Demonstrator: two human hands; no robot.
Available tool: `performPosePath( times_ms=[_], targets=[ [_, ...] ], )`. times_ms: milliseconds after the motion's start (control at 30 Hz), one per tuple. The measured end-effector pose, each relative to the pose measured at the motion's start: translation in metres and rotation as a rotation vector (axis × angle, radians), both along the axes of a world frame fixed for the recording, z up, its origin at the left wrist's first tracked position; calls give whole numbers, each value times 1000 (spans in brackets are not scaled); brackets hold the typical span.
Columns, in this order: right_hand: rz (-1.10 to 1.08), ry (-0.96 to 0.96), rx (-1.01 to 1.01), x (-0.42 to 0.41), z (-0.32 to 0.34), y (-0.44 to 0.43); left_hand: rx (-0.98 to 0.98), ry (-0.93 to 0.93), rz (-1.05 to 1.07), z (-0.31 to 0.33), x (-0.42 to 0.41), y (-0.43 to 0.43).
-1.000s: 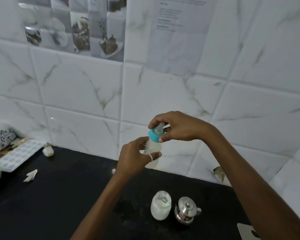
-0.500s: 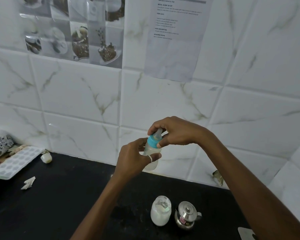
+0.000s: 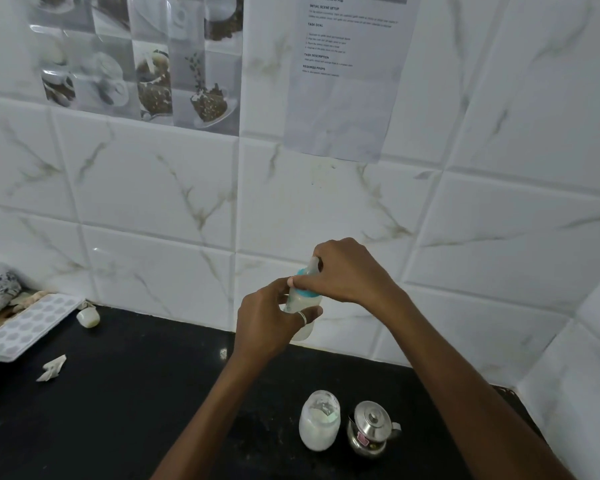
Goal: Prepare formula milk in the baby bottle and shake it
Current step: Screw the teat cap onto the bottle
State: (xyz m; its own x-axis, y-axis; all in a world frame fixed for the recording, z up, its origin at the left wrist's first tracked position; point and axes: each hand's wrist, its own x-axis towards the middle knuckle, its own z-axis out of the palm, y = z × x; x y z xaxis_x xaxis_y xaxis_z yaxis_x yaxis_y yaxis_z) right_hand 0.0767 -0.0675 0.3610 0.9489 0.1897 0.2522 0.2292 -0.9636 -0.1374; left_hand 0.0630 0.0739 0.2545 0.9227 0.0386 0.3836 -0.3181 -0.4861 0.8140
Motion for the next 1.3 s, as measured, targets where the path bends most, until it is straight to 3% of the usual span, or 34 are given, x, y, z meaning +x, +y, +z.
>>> performPosePath(
  times_ms=[133, 233, 500, 600, 767, 1133, 1300],
  targets=[
    [-88, -58, 12, -4, -10, 5, 13, 2, 4, -3, 0, -1],
    [-62, 0, 102, -5, -11, -1, 15, -8, -3, -4, -2, 2],
    [327, 402, 449, 1, 8, -37, -9, -3, -66, 5, -3, 8],
    [398, 455, 561, 1, 4, -40, -9, -8, -84, 8, -4, 8],
    [384, 352, 725, -6, -16, -38, -13, -16, -92, 8, -6, 7],
    [-38, -171, 989, -28, -76, 11, -13, -69, -30, 3, -11, -1],
    [48, -16, 979, -26, -74, 0, -20, -64, -63, 3, -9, 4]
  ],
)
